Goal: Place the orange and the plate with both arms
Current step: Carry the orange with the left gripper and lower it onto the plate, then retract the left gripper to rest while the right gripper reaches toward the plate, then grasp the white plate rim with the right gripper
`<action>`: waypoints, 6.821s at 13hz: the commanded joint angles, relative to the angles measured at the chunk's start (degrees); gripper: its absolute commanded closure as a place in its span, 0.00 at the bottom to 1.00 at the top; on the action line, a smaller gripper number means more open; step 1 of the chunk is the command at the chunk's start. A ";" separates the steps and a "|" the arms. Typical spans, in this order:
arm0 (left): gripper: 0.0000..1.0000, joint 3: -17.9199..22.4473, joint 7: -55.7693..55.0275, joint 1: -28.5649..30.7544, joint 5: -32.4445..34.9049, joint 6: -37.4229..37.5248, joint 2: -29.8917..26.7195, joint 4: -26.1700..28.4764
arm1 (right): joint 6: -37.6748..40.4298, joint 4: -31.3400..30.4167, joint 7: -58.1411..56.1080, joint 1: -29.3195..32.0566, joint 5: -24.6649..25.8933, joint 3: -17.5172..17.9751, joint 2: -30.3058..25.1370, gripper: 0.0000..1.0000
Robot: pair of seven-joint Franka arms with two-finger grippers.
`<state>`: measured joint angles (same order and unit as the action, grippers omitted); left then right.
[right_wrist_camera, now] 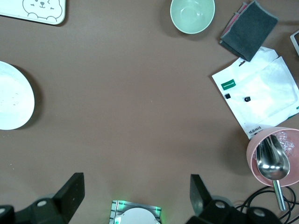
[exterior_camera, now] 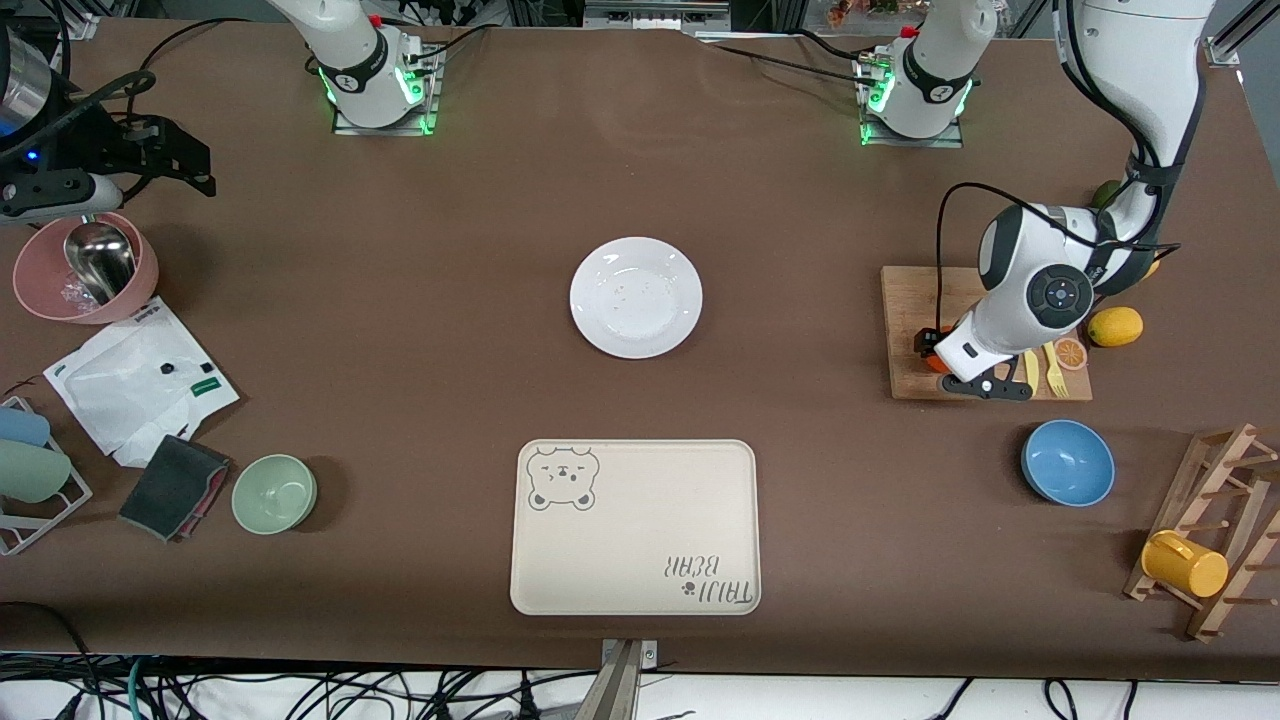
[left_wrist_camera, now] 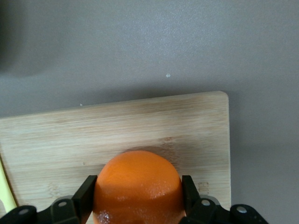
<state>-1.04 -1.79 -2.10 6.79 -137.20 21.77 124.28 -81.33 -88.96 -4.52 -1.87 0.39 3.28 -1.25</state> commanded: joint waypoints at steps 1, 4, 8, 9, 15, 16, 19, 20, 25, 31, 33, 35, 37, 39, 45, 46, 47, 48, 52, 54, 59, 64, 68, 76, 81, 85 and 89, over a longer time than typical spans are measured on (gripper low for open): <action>0.64 -0.45 -1.63 -0.35 0.94 2.36 -2.43 -0.60 | -0.67 -0.60 -0.31 -0.33 0.76 -0.20 -0.60 0.00; 0.64 -8.68 -12.66 -0.36 0.77 11.49 -3.67 -6.48 | -0.59 -0.69 -0.31 -0.24 0.76 -0.29 -0.51 0.00; 0.71 -19.76 -27.79 -1.50 -4.66 13.98 -1.91 -11.50 | -0.67 -0.77 -0.31 -0.24 0.67 -0.29 -0.25 0.00; 0.71 -21.35 -31.66 -2.89 -5.99 13.98 -0.95 -12.99 | -0.59 -0.86 -0.31 -0.16 0.67 -0.37 -0.25 0.00; 0.71 -21.55 -62.94 -21.69 -7.59 13.72 12.57 -29.86 | -0.67 -1.30 -0.31 -0.15 0.67 -0.46 -0.25 0.00; 0.71 -21.54 -65.59 -23.72 -7.32 13.54 14.42 -31.71 | -0.67 -1.30 -0.31 -0.16 0.75 -0.46 -0.25 0.00; 0.71 -21.19 -66.76 -25.58 -7.41 12.32 18.38 -32.78 | -0.76 -1.39 -0.31 -0.16 0.76 -0.46 0.19 0.00; 0.69 -21.19 -66.76 -25.67 -7.23 10.05 19.09 -32.78 | -1.02 -1.39 -0.31 -0.16 0.76 -0.46 0.28 0.00; 0.27 -21.02 -66.76 -26.11 -7.23 5.46 21.82 -32.70 | -2.78 -1.48 -0.31 -1.12 0.84 0.15 0.54 0.00; 0.00 -20.14 -66.50 -25.50 -3.19 6.24 17.88 -32.78 | -2.34 -1.74 -0.40 -1.12 0.76 -0.20 0.54 0.00; 0.00 -17.78 -65.45 -25.14 -2.32 8.87 14.11 -32.87 | -2.61 -1.83 -0.31 -1.03 0.67 -0.29 0.72 0.00; 0.00 -17.59 -62.12 -22.61 -1.08 11.24 11.20 -32.96 | -2.52 -2.27 -0.31 -1.03 0.58 -0.29 0.81 0.00; 0.00 -17.59 -59.22 -19.54 -1.08 13.96 8.47 -33.74 | -2.78 -2.53 -0.31 -1.12 0.40 -0.29 0.98 0.00; 0.00 -17.76 -50.56 -15.85 -1.08 22.11 6.71 -37.16 | -4.62 -5.50 -0.22 -1.12 -0.03 0.06 1.42 0.00; 0.00 -17.68 -24.53 -3.28 -1.26 41.21 0.04 -45.70 | -9.11 -8.77 0.65 -2.00 -5.73 3.40 4.84 0.00; 0.00 -17.76 -19.70 -0.65 -1.95 43.58 -1.89 -45.70 | -9.46 -8.77 0.66 -2.26 -7.31 3.67 5.20 0.00; 0.00 -18.11 -15.39 1.64 -2.74 46.21 -3.21 -45.97 | -9.99 -8.77 0.74 -2.44 -9.59 3.67 5.99 0.00; 0.00 -18.03 -12.48 4.19 -4.75 47.80 -4.18 -46.06 | -10.86 -8.86 0.66 -2.27 -13.44 3.67 6.86 0.00; 0.00 -17.50 -5.34 9.31 -5.48 49.22 -8.76 -45.62 | -17.61 -13.14 0.57 -2.53 -19.79 3.84 9.68 0.00; 0.00 -12.96 -3.67 9.23 -6.44 49.49 -11.21 -44.56 | -25.34 -19.73 -0.22 -2.53 -23.49 5.15 9.77 0.00; 0.00 -6.10 7.59 5.73 -8.20 46.61 -19.91 -34.38 | -38.89 -25.56 -1.36 -2.44 -34.55 11.31 14.07 0.00; 0.00 2.36 8.46 -1.50 -8.46 43.25 -23.00 -29.18 | -43.73 -28.89 -14.70 -2.44 -48.54 11.58 18.82 0.00; 0.00 2.36 8.47 -1.59 -8.29 43.60 -21.60 -31.11 | -48.47 -33.11 -21.83 -2.53 -55.38 14.65 21.28 0.00; 0.00 2.36 8.38 -1.41 -8.37 44.74 -21.59 -31.20 | -61.14 -36.72 -33.44 -2.70 -68.77 21.95 26.47 0.00; 0.00 2.27 8.38 -1.67 -8.29 44.83 -21.60 -31.29 | -64.47 -36.11 -37.21 -5.42 -75.69 22.21 29.37 0.01; 0.00 2.27 8.38 -1.76 -8.29 44.92 -21.60 -31.29 | -65.80 -35.32 -38.54 -6.13 -76.76 22.21 31.30 0.01; 0.00 2.27 8.29 -1.94 -8.29 45.00 -21.60 -31.29 | -67.03 -35.14 -39.33 -7.36 -78.87 22.21 32.36 0.05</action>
<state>0.70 5.18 -3.79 -0.20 -92.93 0.54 93.00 -146.29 -125.08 -41.86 -8.10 -76.04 25.05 29.90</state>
